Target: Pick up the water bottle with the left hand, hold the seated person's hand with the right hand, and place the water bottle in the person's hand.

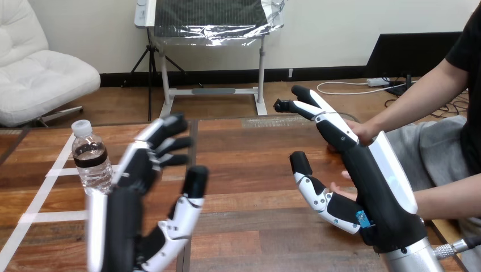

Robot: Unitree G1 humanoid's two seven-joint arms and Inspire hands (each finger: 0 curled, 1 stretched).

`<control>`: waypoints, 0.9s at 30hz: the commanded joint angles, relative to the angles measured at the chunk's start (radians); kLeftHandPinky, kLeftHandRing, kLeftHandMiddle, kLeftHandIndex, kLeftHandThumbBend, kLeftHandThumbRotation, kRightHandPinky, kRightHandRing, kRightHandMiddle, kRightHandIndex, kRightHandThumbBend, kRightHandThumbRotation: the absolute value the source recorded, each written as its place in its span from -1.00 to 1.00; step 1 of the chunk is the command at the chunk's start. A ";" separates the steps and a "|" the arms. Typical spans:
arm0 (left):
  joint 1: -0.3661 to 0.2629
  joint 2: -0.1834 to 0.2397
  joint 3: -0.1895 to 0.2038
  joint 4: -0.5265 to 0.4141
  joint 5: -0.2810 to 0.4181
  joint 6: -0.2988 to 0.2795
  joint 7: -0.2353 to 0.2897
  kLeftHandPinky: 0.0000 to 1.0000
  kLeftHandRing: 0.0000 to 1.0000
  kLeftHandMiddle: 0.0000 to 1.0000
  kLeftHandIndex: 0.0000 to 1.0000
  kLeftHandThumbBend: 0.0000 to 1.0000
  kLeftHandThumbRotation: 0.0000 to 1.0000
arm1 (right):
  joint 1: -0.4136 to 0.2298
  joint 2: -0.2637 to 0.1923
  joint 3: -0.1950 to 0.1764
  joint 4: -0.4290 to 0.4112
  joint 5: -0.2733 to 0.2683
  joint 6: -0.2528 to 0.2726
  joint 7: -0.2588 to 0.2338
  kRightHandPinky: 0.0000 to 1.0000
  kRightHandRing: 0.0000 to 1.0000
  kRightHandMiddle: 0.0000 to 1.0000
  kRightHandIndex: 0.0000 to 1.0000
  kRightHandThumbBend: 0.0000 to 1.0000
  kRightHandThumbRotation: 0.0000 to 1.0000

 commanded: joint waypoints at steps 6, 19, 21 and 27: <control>-0.057 -0.075 0.162 -0.054 0.238 0.041 0.171 0.27 0.46 0.55 0.56 -0.18 -0.36 | -0.056 -0.001 -0.005 0.000 0.014 -0.020 -0.001 0.91 0.88 0.90 0.64 -0.81 -1.00; -0.138 0.011 0.280 0.011 0.420 0.151 0.325 0.44 0.60 0.63 0.66 -0.02 -0.35 | -0.059 0.003 -0.003 0.007 0.003 -0.021 -0.007 0.92 0.88 0.90 0.64 -0.80 -1.00; -0.158 0.022 0.294 0.032 0.430 0.169 0.339 0.46 0.61 0.65 0.67 0.01 -0.34 | -0.059 0.003 -0.003 0.007 0.004 -0.020 -0.006 0.91 0.88 0.90 0.64 -0.80 -1.00; -0.213 0.048 0.323 0.094 0.429 0.220 0.347 0.55 0.67 0.70 0.72 0.10 -0.21 | -0.061 0.005 -0.001 0.011 0.001 -0.023 -0.008 0.91 0.87 0.90 0.64 -0.80 -1.00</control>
